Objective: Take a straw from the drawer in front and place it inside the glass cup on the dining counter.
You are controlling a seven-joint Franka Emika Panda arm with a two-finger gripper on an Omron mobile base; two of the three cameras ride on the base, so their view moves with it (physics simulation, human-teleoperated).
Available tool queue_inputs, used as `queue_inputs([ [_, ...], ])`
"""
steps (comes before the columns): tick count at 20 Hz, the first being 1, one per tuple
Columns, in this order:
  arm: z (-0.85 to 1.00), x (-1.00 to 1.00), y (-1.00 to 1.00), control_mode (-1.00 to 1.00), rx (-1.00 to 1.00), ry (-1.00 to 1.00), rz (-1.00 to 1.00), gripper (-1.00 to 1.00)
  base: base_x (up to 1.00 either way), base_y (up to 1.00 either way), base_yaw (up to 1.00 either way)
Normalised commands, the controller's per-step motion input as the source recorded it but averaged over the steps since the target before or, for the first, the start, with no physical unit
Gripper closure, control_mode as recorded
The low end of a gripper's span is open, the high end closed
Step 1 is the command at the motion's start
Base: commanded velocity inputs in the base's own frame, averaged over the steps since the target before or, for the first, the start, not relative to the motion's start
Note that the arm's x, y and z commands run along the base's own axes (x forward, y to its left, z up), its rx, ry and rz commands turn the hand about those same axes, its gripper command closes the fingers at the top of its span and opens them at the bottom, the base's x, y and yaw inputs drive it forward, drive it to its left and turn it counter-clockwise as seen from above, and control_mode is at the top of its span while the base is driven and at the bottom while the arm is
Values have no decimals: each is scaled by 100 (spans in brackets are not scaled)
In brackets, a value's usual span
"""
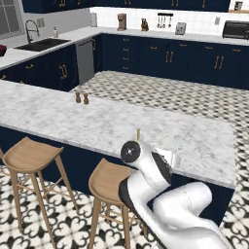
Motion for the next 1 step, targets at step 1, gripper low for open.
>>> queue_inputs([
  [1,0,-57,0,-100,0,-17,5,-100,0,0,0],
])
